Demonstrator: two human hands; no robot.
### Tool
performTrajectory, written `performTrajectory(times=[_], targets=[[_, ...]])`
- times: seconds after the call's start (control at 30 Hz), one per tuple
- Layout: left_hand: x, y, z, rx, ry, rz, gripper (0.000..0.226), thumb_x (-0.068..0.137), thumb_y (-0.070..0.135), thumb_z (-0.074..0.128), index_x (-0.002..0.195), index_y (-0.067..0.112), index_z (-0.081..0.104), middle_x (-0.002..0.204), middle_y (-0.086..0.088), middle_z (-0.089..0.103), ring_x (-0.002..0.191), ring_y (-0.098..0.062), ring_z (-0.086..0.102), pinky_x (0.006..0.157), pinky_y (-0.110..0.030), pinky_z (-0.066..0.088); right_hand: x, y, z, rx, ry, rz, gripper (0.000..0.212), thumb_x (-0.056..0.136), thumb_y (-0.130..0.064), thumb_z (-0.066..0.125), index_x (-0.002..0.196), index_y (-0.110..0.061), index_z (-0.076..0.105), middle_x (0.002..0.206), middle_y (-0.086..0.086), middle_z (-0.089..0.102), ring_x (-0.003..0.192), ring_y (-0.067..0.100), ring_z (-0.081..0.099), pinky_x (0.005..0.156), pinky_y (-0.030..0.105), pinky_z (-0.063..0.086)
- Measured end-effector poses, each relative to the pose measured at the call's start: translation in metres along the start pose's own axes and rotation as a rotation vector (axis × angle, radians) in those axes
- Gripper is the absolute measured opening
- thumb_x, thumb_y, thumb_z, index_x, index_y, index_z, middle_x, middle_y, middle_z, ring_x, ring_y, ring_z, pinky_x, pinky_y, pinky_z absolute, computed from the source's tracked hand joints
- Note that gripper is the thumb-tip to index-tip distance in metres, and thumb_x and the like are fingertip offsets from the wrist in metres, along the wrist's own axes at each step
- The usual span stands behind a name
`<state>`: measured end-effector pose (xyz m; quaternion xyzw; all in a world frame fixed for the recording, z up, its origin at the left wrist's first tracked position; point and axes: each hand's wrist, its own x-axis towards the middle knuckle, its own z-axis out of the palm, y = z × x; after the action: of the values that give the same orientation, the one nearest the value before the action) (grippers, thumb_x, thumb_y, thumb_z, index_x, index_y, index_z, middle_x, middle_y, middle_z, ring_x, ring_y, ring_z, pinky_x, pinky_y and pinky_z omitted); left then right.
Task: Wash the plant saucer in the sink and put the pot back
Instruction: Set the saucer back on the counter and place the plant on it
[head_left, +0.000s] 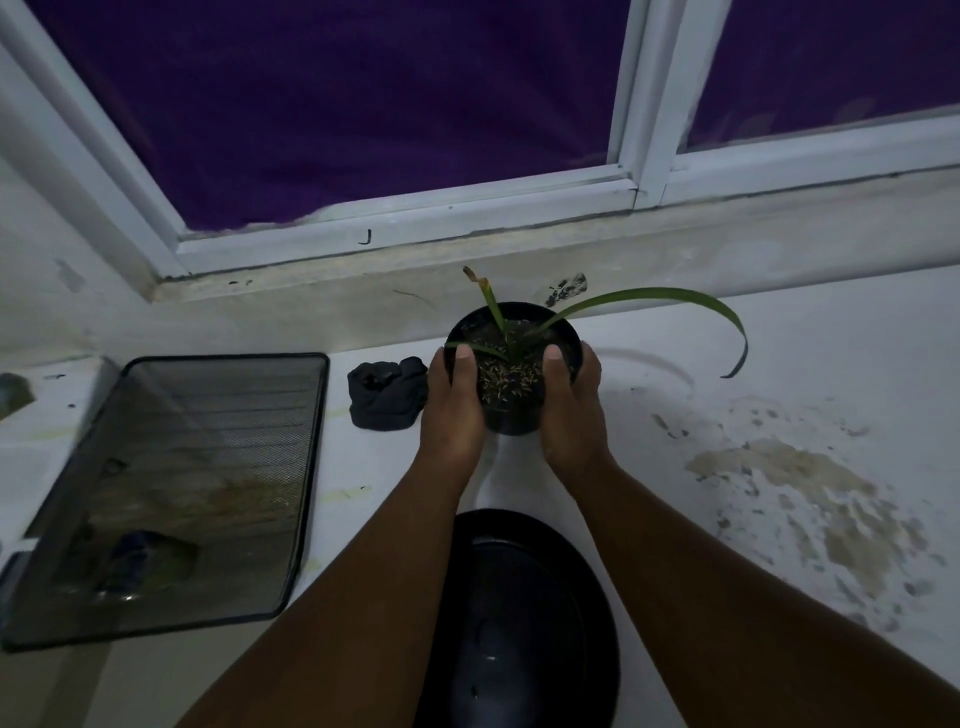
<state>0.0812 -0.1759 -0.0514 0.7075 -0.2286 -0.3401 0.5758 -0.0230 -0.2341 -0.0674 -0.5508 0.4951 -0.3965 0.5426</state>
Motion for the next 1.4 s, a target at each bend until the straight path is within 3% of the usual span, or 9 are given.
performTrajectory(times=[0.2, 0.37, 0.5, 0.67, 0.77, 0.87, 0.97, 1.2, 1.4], targets=[[-0.008, 0.008, 0.002, -0.058, -0.014, 0.044, 0.078, 0.076, 0.088, 0.037, 0.140, 0.046, 0.046, 0.139, 0.015, 0.055, 0.129, -0.012, 0.054, 0.114, -0.049, 0.043, -0.002, -0.011, 0.000, 0.037, 0.006, -0.021, 0.056, 0.101, -0.056, 0.043, 0.150, -0.030, 0.037, 0.138, -0.001, 0.055, 0.123, 0.018, 0.055, 0.101, 0.036, 0.045], [-0.024, 0.027, -0.001, -0.124, -0.024, 0.094, 0.074, 0.076, 0.088, 0.037, 0.137, 0.047, 0.048, 0.135, 0.020, 0.058, 0.128, -0.007, 0.054, 0.114, -0.047, 0.042, -0.009, -0.036, -0.006, 0.065, 0.004, -0.042, 0.046, 0.106, -0.046, 0.045, 0.149, -0.028, 0.037, 0.115, -0.018, 0.057, 0.102, -0.003, 0.057, 0.083, 0.020, 0.045], [-0.046, 0.043, -0.013, -0.178, 0.004, 0.068, 0.092, 0.071, 0.092, 0.041, 0.146, 0.040, 0.048, 0.144, 0.010, 0.057, 0.133, -0.011, 0.053, 0.116, -0.048, 0.039, -0.030, -0.062, -0.013, 0.061, -0.034, -0.047, 0.056, 0.105, -0.053, 0.041, 0.154, -0.027, 0.034, 0.139, -0.003, 0.056, 0.125, 0.017, 0.055, 0.100, 0.034, 0.043], [-0.103, 0.058, -0.032, -0.219, -0.009, 0.041, 0.079, 0.088, 0.081, 0.040, 0.153, 0.036, 0.042, 0.151, 0.009, 0.051, 0.137, -0.008, 0.049, 0.119, -0.042, 0.037, -0.079, -0.083, -0.029, 0.063, -0.066, -0.055, 0.048, 0.107, -0.048, 0.040, 0.151, -0.028, 0.038, 0.131, -0.008, 0.057, 0.113, 0.006, 0.056, 0.081, 0.015, 0.041], [-0.141, 0.056, -0.044, -0.259, -0.010, 0.011, 0.062, 0.102, 0.067, 0.033, 0.155, 0.035, 0.039, 0.150, 0.010, 0.049, 0.136, -0.008, 0.048, 0.119, -0.037, 0.037, -0.113, -0.082, -0.040, 0.057, -0.111, -0.047, 0.051, 0.107, -0.050, 0.039, 0.153, -0.028, 0.034, 0.132, -0.011, 0.053, 0.109, -0.003, 0.055, 0.082, 0.010, 0.039], [-0.175, 0.048, -0.053, -0.277, -0.008, -0.016, 0.057, 0.102, 0.066, 0.033, 0.150, 0.038, 0.046, 0.145, 0.011, 0.055, 0.128, -0.004, 0.055, 0.114, -0.035, 0.044, -0.145, -0.072, -0.048, 0.029, -0.139, -0.012, 0.060, 0.106, -0.055, 0.037, 0.158, -0.028, 0.027, 0.148, -0.004, 0.049, 0.132, 0.013, 0.050, 0.099, 0.023, 0.040], [-0.201, 0.030, -0.062, -0.296, -0.010, -0.067, 0.049, 0.101, 0.069, 0.035, 0.134, 0.041, 0.060, 0.131, 0.010, 0.067, 0.119, -0.005, 0.065, 0.108, -0.038, 0.049, -0.173, -0.060, -0.054, 0.024, -0.156, -0.026, 0.052, 0.107, -0.052, 0.038, 0.153, -0.028, 0.035, 0.142, -0.005, 0.054, 0.128, 0.013, 0.053, 0.094, 0.019, 0.042], [-0.235, -0.006, -0.072, -0.270, -0.008, -0.117, 0.070, 0.090, 0.082, 0.038, 0.142, 0.039, 0.056, 0.140, 0.007, 0.063, 0.130, -0.013, 0.059, 0.115, -0.047, 0.044, -0.215, -0.030, -0.058, -0.031, -0.180, 0.059, 0.081, 0.090, -0.079, 0.033, 0.156, -0.032, 0.027, 0.150, -0.002, 0.049, 0.136, 0.021, 0.049, 0.114, 0.050, 0.042], [-0.250, -0.029, -0.074, -0.231, 0.010, -0.138, 0.079, 0.079, 0.092, 0.042, 0.142, 0.047, 0.052, 0.145, 0.010, 0.058, 0.136, -0.015, 0.053, 0.116, -0.050, 0.041, -0.229, -0.012, -0.065, -0.037, -0.216, 0.063, 0.079, 0.089, -0.080, 0.034, 0.154, -0.035, 0.030, 0.150, -0.005, 0.048, 0.137, 0.019, 0.047, 0.114, 0.051, 0.041]])
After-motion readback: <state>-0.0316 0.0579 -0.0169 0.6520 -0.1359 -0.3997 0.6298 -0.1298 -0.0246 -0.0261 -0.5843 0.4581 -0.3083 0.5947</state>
